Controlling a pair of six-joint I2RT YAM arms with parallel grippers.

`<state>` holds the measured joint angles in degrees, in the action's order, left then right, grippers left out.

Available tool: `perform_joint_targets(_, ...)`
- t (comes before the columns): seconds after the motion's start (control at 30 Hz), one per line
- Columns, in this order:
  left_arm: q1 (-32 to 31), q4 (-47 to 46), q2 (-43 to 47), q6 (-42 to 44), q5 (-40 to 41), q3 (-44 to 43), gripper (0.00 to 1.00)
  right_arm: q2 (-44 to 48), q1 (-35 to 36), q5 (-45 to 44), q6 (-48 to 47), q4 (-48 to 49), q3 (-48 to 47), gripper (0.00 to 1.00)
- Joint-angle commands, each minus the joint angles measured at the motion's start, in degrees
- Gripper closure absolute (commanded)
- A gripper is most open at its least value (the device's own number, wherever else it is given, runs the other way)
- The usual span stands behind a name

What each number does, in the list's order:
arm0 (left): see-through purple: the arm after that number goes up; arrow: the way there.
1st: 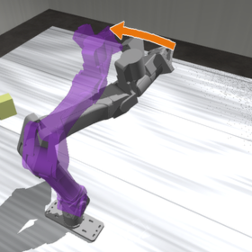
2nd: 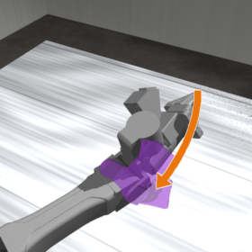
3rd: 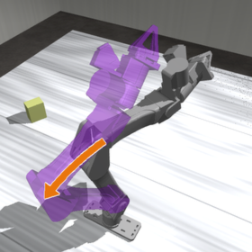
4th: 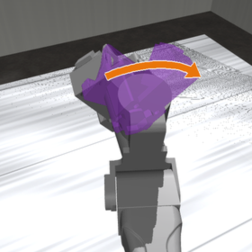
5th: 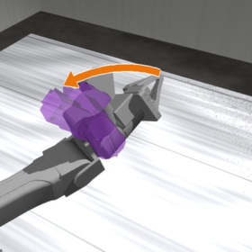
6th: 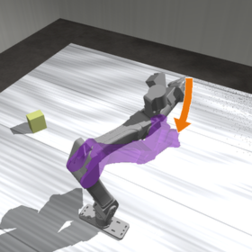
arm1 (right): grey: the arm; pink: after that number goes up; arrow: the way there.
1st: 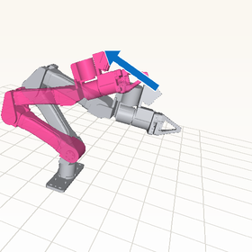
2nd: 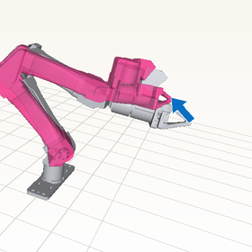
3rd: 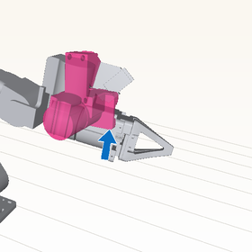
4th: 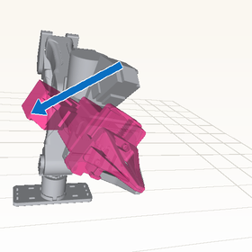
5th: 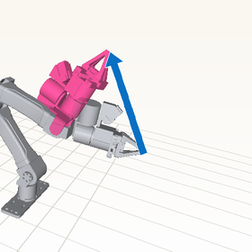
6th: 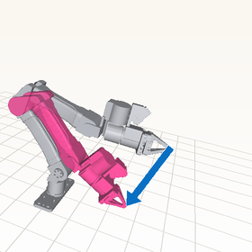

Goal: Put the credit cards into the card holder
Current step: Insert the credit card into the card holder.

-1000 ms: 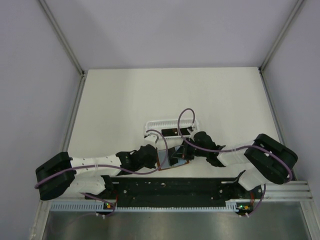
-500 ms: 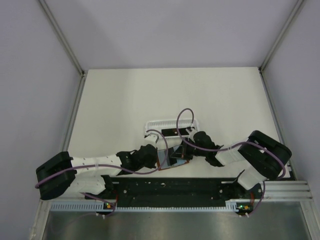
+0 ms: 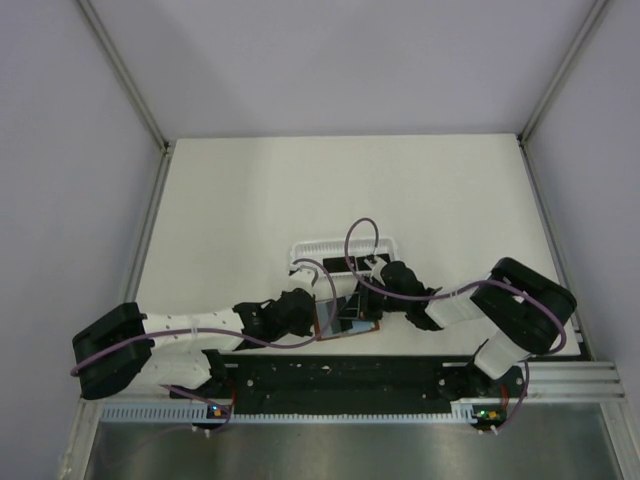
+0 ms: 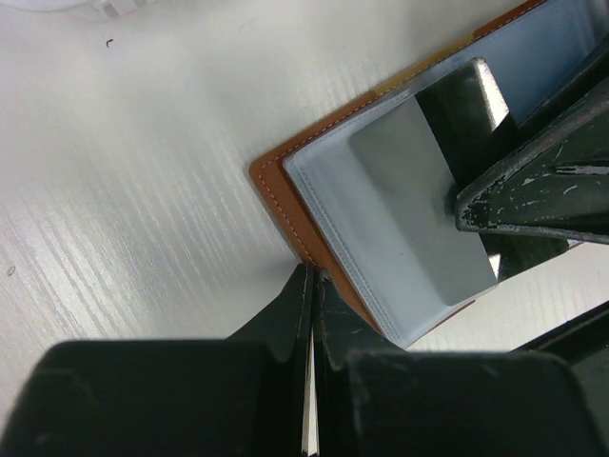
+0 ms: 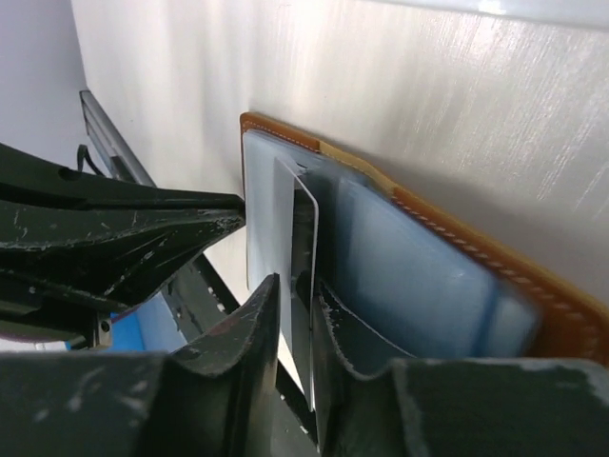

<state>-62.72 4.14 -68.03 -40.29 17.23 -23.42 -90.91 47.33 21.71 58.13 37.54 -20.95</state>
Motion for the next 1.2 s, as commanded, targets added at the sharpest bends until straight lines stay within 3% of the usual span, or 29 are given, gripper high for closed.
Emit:
perform_joint_targets(0.0, 0.1, -2.1, 0.0, 0.4, -0.7, -0.8, 1.0, 3.8, 1.6, -0.8, -5.2, -8.6, -3.8, 0.77)
perform_joint_targets(0.2, 0.1, -2.2, 0.3, 0.4, -0.4, -0.4, 1.0, 10.0, 2.6, -5.7, -11.4, -22.4, -7.9, 0.56)
perform_joint_targets(0.33, 0.1, -2.6, 0.2, 0.2, -0.5, -0.3, 1.0, 11.4, 2.9, -7.8, -13.2, -28.1, -10.2, 0.52)
perform_joint_targets(0.63, 0.1, -2.7, 0.0, 0.4, -0.7, -0.4, 1.0, 12.3, 3.8, -12.3, -15.3, -37.4, -13.4, 0.49)
perform_joint_targets(1.17, 0.1, -2.9, -0.5, 0.7, -0.7, -0.9, 1.0, 9.3, 4.0, -13.0, -15.9, -35.7, -14.1, 0.53)
